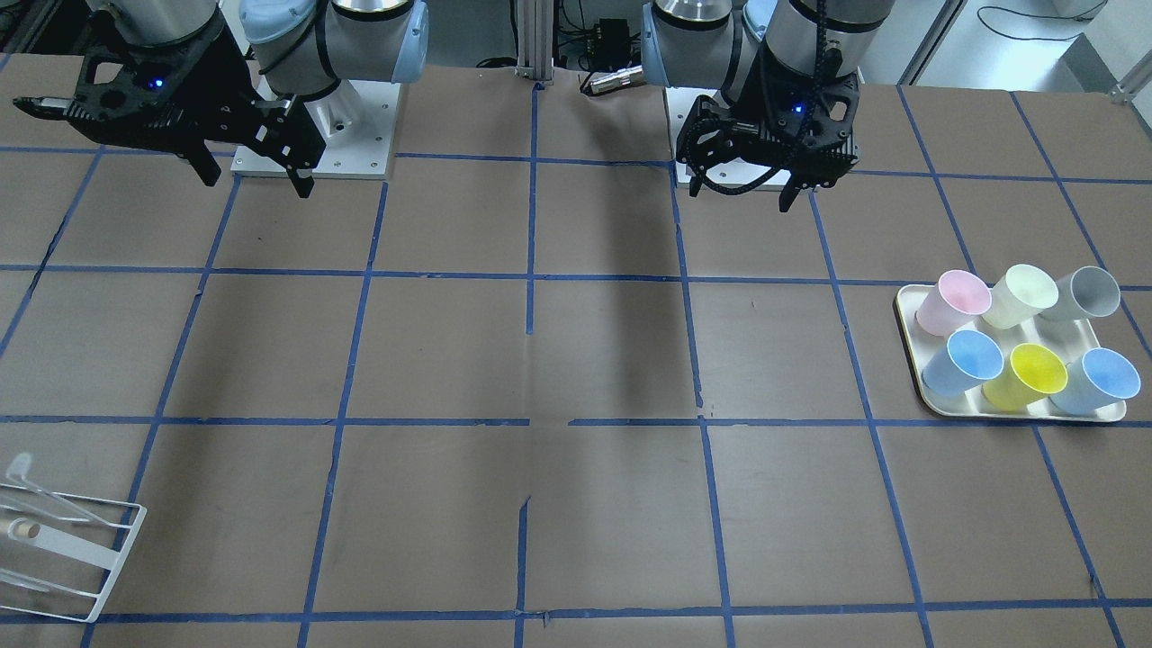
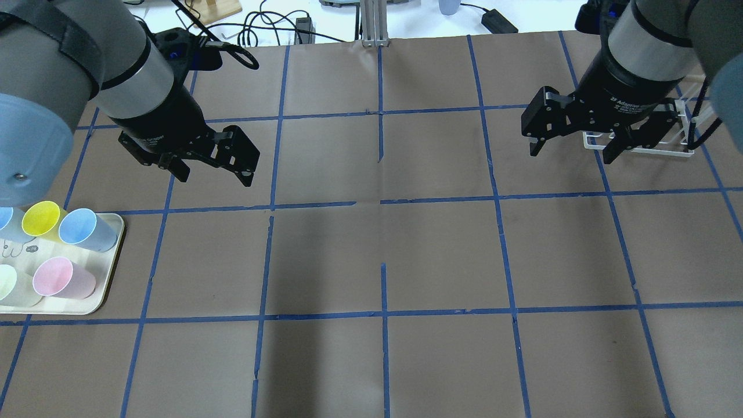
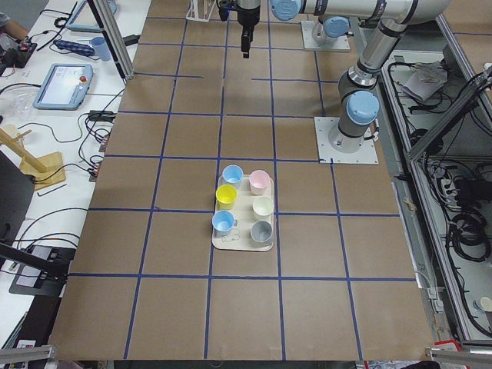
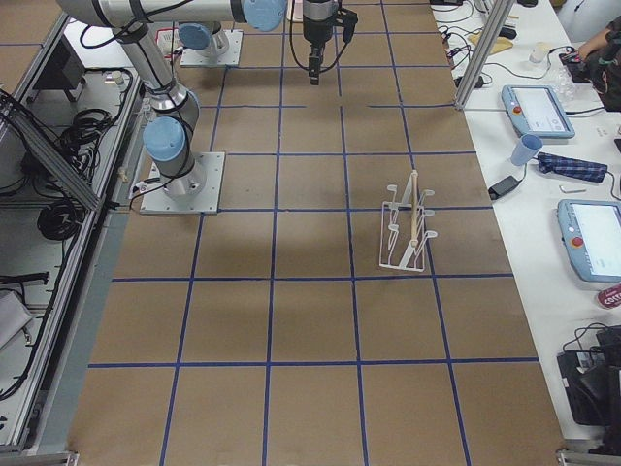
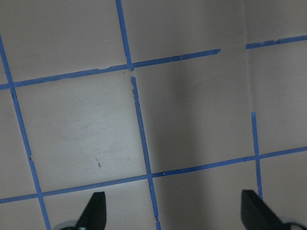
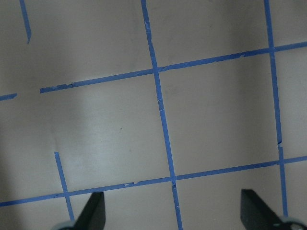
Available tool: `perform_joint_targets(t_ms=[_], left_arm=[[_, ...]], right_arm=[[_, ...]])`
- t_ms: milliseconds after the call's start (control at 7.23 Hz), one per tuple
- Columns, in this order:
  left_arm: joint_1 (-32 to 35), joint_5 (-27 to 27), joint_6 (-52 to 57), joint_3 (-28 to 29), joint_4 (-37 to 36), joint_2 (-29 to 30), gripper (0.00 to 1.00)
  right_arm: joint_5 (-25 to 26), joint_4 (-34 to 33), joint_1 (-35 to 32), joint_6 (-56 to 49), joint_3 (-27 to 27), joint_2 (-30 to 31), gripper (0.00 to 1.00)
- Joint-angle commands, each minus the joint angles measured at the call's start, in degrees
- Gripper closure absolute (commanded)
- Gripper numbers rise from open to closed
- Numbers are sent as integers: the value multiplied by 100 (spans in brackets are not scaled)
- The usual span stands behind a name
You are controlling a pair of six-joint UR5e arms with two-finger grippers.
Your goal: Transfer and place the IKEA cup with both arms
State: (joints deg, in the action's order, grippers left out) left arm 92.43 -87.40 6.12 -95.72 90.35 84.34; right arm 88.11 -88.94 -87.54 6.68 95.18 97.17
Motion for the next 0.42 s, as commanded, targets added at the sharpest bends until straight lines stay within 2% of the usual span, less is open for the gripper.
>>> perform_joint_targets(t_ms=[0,277], left_arm=[[-6,-5,-22,-17,-52,-14,0],[-32,-14,-119,36,-140,21,0]], right_arm=[[5,-9,0,0,9,-5,0],[5,-9,0,0,44,21,0]])
